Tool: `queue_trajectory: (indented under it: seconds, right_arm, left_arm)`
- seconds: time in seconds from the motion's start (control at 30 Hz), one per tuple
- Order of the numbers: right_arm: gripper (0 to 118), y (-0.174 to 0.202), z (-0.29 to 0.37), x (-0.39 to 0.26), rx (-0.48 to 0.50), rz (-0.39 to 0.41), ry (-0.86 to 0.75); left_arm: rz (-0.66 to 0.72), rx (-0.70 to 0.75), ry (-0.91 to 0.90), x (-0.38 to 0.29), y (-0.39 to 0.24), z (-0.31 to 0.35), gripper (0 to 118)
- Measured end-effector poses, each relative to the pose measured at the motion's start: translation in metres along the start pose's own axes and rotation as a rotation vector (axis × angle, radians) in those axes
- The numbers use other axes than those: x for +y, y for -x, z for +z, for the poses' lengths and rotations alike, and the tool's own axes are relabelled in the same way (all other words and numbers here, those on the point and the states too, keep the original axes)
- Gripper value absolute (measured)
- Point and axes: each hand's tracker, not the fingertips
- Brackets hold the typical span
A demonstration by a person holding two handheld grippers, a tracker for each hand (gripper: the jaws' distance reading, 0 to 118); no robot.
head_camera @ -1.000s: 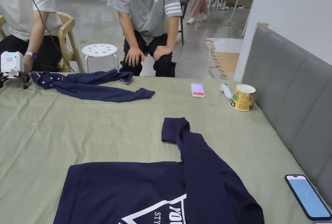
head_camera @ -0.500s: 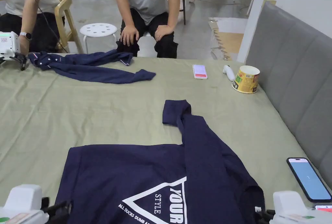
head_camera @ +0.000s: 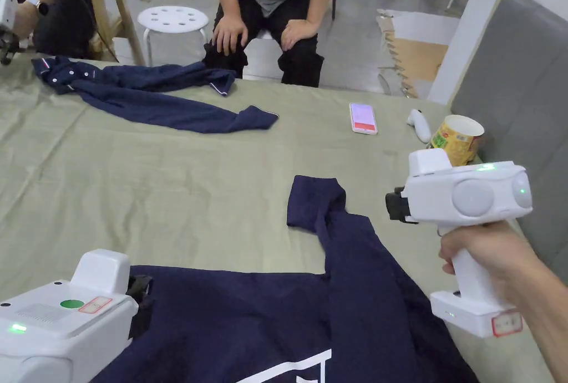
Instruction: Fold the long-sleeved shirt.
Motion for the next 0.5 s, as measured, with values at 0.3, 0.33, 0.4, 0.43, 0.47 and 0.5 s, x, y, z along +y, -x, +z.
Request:
queue_trajectory:
  seconds: [0.3, 0.33, 0.4, 0.43, 0.47, 0.5]
  right_arm:
    - [97, 0.023, -0.215, 0.058, 0.042, -0.092, 0.260]
    - [95, 0.026, -0.227, 0.055, 0.038, -0.113, 0.290]
    - [79, 0.029, -0.240, 0.047, 0.015, -0.163, 0.315]
    - [71, 0.027, -0.239, 0.045, 0.050, -0.188, 0.330]
    - [64, 0.027, -0.232, 0.044, 0.072, -0.222, 0.286]
    - [29, 0.027, -0.223, 0.046, 0.039, -0.231, 0.260]
  left_arm:
    - [0.089, 0.008, 0.087, -0.025, 0.025, -0.030, 4]
    - [0.102, 0.016, 0.101, -0.030, 0.028, -0.030, 4]
    - [0.114, 0.027, 0.114, -0.037, 0.030, -0.029, 4]
    - [0.122, 0.036, 0.117, -0.041, 0.032, -0.028, 4]
    - [0.127, 0.041, 0.123, -0.044, 0.034, -0.027, 4]
    - [0.132, 0.045, 0.128, -0.046, 0.032, -0.024, 4]
